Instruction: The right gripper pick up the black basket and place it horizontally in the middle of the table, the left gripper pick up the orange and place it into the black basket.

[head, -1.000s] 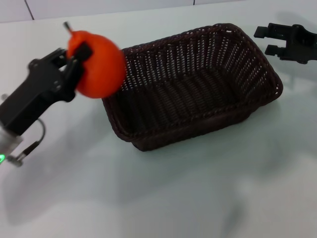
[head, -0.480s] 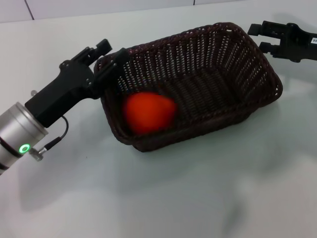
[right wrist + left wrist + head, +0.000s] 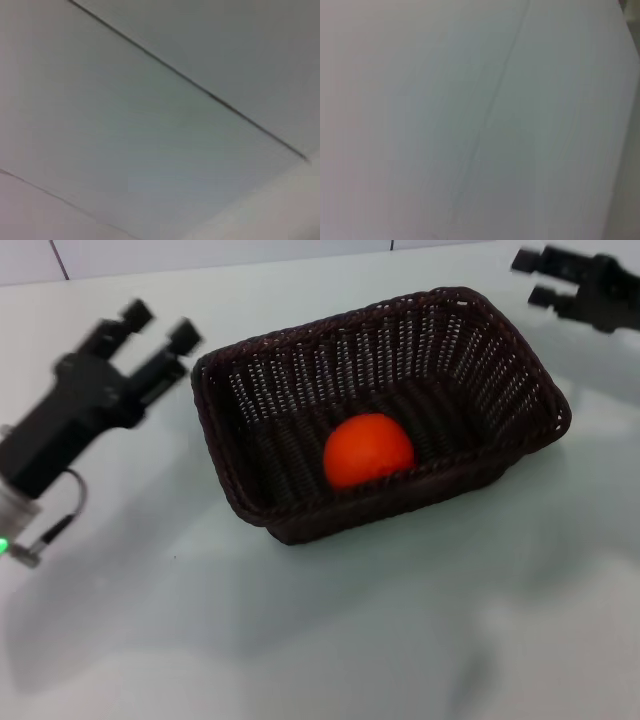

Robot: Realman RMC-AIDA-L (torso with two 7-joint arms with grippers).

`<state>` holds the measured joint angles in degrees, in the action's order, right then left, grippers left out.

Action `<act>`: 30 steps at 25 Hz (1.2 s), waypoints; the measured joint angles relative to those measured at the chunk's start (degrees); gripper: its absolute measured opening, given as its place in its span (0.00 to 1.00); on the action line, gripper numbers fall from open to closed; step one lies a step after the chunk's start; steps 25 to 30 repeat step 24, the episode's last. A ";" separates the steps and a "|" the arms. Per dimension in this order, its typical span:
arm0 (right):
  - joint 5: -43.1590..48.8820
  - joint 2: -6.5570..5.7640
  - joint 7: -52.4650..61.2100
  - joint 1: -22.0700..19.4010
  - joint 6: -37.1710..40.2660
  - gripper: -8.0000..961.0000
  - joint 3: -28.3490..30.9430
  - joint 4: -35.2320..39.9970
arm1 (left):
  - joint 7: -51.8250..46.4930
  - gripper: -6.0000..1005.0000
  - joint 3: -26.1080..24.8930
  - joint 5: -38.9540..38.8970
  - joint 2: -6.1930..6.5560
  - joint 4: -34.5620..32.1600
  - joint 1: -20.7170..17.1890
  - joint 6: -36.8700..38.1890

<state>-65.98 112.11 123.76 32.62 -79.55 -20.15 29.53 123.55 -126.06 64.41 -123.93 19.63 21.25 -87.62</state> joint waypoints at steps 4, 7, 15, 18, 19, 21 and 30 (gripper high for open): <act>-13.06 1.94 -13.50 -3.00 -1.55 0.87 0.06 0.00 | 0.74 0.81 -7.48 0.01 -0.08 1.43 -3.03 -3.31; -23.85 4.91 -28.64 -5.25 -0.74 0.86 0.50 -0.24 | 2.47 0.80 -13.39 0.00 -0.15 0.98 -4.84 -4.87; -48.05 7.36 -78.95 -5.31 0.55 0.86 6.28 -16.14 | 11.69 0.79 -25.52 0.01 -0.15 -1.98 -9.67 -7.28; -52.38 7.53 -90.88 -4.89 0.11 0.86 8.19 -19.88 | 14.64 0.79 -28.84 0.01 -0.12 -3.37 -10.78 -7.35; -53.39 7.58 -94.37 -4.72 -0.13 0.86 9.38 -21.08 | 15.43 0.79 -29.93 0.01 -0.13 -3.87 -11.03 -7.36; -54.07 7.60 -97.95 -4.49 -0.31 0.86 11.41 -22.44 | 16.89 0.79 -31.59 0.01 -0.16 -4.88 -11.39 -7.38; -54.18 7.62 -98.79 -4.43 -0.33 0.86 13.35 -22.85 | 17.95 0.79 -33.51 0.01 -0.18 -5.86 -11.98 -7.49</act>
